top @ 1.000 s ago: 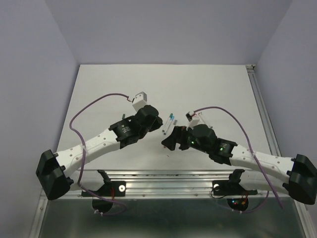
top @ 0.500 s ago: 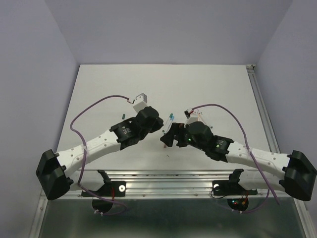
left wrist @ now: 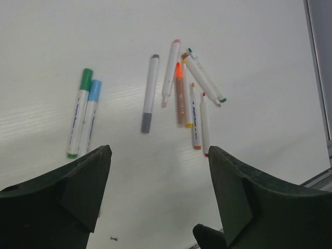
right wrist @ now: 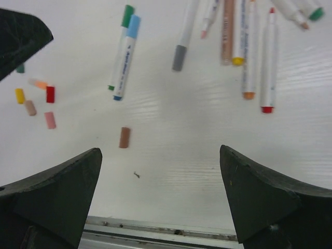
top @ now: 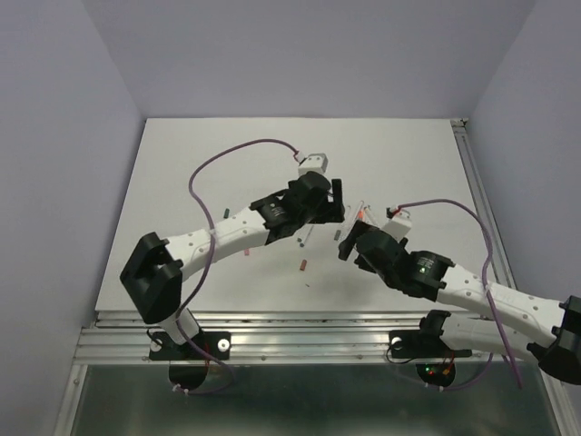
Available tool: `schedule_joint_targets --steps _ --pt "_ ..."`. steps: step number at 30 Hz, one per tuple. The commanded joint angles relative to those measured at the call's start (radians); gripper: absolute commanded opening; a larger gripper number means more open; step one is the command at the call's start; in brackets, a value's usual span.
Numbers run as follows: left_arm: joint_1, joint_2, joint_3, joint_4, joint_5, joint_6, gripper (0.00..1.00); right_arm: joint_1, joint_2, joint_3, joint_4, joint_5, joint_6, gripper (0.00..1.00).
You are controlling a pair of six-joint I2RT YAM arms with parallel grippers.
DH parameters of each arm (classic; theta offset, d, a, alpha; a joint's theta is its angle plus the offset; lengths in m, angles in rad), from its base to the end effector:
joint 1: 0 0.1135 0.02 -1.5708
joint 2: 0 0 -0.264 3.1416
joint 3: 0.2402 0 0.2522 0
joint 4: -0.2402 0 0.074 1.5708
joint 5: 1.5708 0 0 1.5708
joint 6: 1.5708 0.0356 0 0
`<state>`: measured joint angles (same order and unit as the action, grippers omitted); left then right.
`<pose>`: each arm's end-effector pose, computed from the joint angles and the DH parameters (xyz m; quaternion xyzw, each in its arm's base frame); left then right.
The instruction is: Open the pen caps
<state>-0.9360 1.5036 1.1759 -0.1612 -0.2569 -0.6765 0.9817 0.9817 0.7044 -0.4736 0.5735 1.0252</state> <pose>0.2144 -0.2758 0.3039 0.0446 0.8515 -0.2926 0.4328 0.1279 0.1566 0.2528 0.1318 0.8770 0.1830 0.4242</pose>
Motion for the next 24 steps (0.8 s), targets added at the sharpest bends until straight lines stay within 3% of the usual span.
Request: schedule_joint_targets --steps 1,4,9,13,20,24 --pt "-0.004 0.162 0.199 0.022 0.096 0.213 0.89 0.0 -0.083 0.067 -0.298 0.207 0.205 1.0" --pt "-0.003 0.321 0.324 -0.053 0.081 0.265 0.89 -0.002 -0.142 0.05 -0.336 0.224 0.23 1.0" --pt "0.026 0.526 0.573 -0.158 0.091 0.359 0.89 -0.002 -0.264 -0.005 -0.229 0.183 0.135 1.0" --pt "0.066 0.641 0.637 -0.156 0.12 0.345 0.86 -0.002 -0.29 -0.016 -0.232 0.181 0.125 1.0" --pt "0.086 0.757 0.737 -0.172 0.183 0.331 0.7 -0.001 -0.273 -0.023 -0.189 0.163 0.078 1.0" --pt "0.086 0.791 0.76 -0.179 0.168 0.336 0.69 0.0 -0.255 -0.022 -0.189 0.166 0.073 1.0"
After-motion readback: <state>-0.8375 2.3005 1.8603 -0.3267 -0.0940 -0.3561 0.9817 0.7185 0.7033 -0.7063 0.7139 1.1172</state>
